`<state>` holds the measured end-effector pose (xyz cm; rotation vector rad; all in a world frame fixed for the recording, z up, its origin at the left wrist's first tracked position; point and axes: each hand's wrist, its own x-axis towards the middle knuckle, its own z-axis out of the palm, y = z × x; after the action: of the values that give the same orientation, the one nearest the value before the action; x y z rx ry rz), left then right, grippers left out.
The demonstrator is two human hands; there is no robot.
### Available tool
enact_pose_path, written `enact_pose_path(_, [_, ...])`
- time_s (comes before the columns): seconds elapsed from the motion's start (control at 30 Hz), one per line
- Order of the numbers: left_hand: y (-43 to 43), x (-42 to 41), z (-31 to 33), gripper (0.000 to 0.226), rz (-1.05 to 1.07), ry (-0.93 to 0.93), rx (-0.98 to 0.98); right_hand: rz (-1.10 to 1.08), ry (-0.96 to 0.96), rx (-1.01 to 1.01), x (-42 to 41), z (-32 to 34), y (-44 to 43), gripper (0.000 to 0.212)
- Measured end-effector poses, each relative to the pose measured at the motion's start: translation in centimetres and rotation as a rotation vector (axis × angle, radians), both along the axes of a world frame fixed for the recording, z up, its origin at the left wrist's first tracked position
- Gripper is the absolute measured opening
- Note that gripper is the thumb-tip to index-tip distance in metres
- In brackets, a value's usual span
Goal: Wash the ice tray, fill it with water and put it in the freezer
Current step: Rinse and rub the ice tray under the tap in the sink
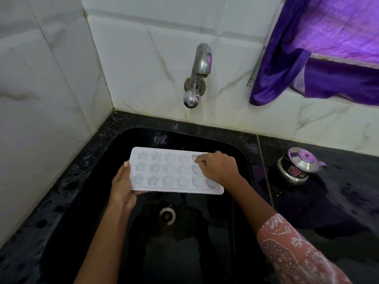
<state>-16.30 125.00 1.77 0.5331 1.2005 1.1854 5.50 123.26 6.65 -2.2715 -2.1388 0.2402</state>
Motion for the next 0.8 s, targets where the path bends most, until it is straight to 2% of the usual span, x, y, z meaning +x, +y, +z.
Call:
enact_pose_path(0.1, [0.0, 0.1, 0.0, 0.035, -0.010, 0.006, 0.004, 0.001, -0.049, 0.034, 0.0, 0.4, -0.2, 0.035])
enact_pose_path(0.23, [0.2, 0.2, 0.1, 0.032, -0.012, 0.010, 0.005, -0.001, 0.004, 0.098, -0.7, 1.2, -0.4, 0.036])
enact_pose_path(0.47, [0.1, 0.6, 0.4, 0.030, -0.021, 0.001, 0.009, 0.063, 0.046, -0.035, -2.1, 1.5, 0.3, 0.040])
enact_pose_path(0.8, [0.2, 0.5, 0.0, 0.033, -0.006, 0.004, 0.017, 0.053, 0.027, -0.067, -2.1, 1.2, 0.5, 0.040])
